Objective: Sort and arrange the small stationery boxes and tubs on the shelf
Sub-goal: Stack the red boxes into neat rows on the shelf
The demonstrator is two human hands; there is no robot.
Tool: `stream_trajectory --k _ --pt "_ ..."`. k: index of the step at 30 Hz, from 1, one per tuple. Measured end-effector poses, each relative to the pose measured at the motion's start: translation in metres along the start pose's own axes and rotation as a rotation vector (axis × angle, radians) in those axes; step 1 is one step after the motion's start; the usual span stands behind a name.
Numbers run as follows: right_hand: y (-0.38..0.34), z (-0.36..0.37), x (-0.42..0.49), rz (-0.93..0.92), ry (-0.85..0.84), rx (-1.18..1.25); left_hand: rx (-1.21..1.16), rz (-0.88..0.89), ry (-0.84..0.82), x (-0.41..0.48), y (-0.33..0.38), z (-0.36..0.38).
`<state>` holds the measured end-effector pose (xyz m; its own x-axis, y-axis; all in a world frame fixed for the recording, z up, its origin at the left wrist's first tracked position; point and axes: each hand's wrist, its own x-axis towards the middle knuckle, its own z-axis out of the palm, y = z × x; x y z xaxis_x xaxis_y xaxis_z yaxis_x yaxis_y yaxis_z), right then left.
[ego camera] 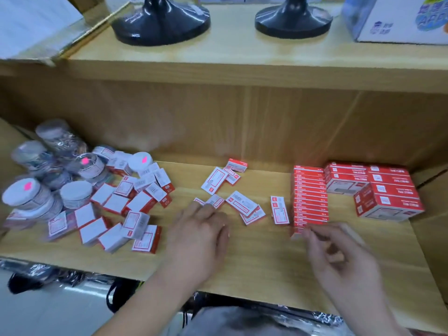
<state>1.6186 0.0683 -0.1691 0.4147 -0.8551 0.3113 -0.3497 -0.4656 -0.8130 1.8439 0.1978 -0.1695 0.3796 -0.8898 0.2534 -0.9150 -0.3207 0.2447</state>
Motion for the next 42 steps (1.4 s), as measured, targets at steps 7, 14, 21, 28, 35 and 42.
stream_trajectory --k 7,14,21,28,35,42 --pt "-0.026 0.093 0.04 -0.238 -0.352 -0.755 0.251 -0.032 -0.246 -0.003 -0.052 -0.009" --pt "-0.032 0.111 0.043 -0.156 -0.32 -0.933 0.03 -0.086 -0.153 -0.003 -0.068 -0.006" --pt "-0.058 0.088 0.035 -0.045 -0.321 -0.696 -0.305 -0.19 -0.03 -0.002 -0.072 -0.024" --pt "-0.052 0.084 0.0 -0.035 -0.361 -0.552 -0.788 -0.283 -0.258 0.001 -0.054 -0.024" --pt "-0.069 0.077 0.011 0.322 -0.405 0.217 -1.107 -0.28 -0.417 0.009 -0.028 -0.021" --pt "-0.06 0.06 0.012 0.394 -0.041 0.269 -0.232 0.191 -0.273 0.007 -0.051 0.003"
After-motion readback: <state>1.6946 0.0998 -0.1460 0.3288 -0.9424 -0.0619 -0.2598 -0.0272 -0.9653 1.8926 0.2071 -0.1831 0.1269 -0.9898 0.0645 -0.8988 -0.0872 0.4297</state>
